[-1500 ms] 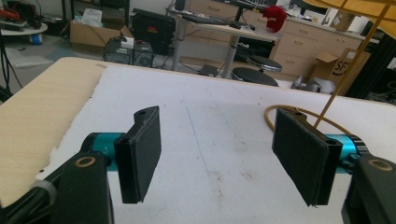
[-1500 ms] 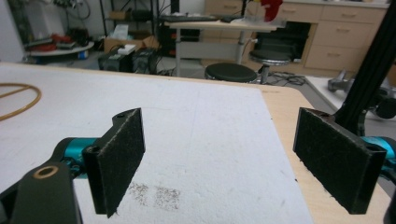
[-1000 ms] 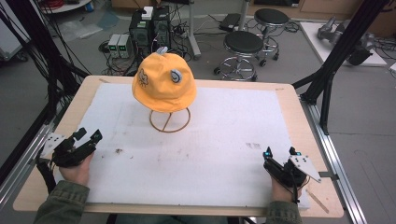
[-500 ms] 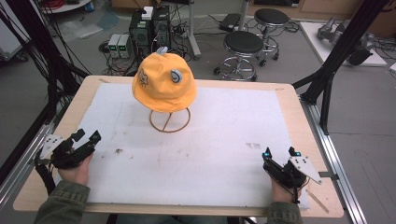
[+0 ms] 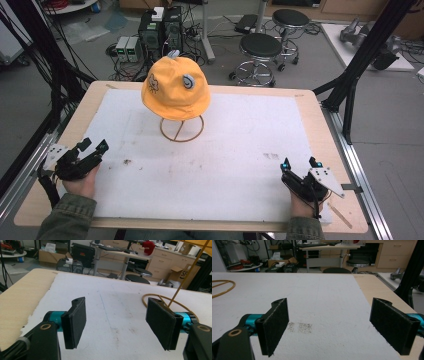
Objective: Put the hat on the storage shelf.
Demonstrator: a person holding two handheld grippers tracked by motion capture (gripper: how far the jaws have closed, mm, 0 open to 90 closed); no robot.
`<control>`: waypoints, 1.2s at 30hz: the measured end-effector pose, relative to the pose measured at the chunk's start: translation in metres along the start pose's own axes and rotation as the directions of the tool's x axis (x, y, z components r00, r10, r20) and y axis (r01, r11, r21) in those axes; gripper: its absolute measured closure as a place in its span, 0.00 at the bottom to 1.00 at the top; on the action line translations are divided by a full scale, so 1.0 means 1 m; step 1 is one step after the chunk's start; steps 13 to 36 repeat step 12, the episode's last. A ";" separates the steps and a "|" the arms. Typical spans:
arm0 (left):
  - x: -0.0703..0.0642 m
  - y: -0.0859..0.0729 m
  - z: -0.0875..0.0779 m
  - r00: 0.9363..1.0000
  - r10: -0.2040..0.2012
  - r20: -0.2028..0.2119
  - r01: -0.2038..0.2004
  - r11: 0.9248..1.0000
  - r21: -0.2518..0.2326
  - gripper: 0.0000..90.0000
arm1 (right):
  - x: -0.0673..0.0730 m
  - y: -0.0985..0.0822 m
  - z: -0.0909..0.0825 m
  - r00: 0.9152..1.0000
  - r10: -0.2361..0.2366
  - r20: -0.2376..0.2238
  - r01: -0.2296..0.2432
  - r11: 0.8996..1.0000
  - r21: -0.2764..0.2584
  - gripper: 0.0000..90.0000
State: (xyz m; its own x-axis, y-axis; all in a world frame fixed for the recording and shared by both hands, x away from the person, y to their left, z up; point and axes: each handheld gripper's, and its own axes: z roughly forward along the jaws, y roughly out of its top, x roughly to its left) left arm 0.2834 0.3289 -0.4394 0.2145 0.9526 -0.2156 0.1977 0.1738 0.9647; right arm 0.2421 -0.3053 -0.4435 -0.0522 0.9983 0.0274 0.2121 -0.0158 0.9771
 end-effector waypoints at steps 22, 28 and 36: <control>0.000 0.000 0.000 1.000 0.001 -0.003 -0.001 1.000 -0.001 0.37 | 0.000 0.003 -0.003 1.000 0.001 -0.007 -0.001 1.000 -0.012 0.16; 0.000 0.000 0.000 1.000 0.001 -0.003 -0.001 1.000 -0.001 0.37 | 0.000 0.003 -0.003 1.000 0.001 -0.007 -0.001 1.000 -0.012 0.16; 0.000 0.000 0.000 1.000 0.001 -0.003 -0.001 1.000 -0.001 0.37 | 0.000 0.003 -0.003 1.000 0.001 -0.007 -0.001 1.000 -0.012 0.16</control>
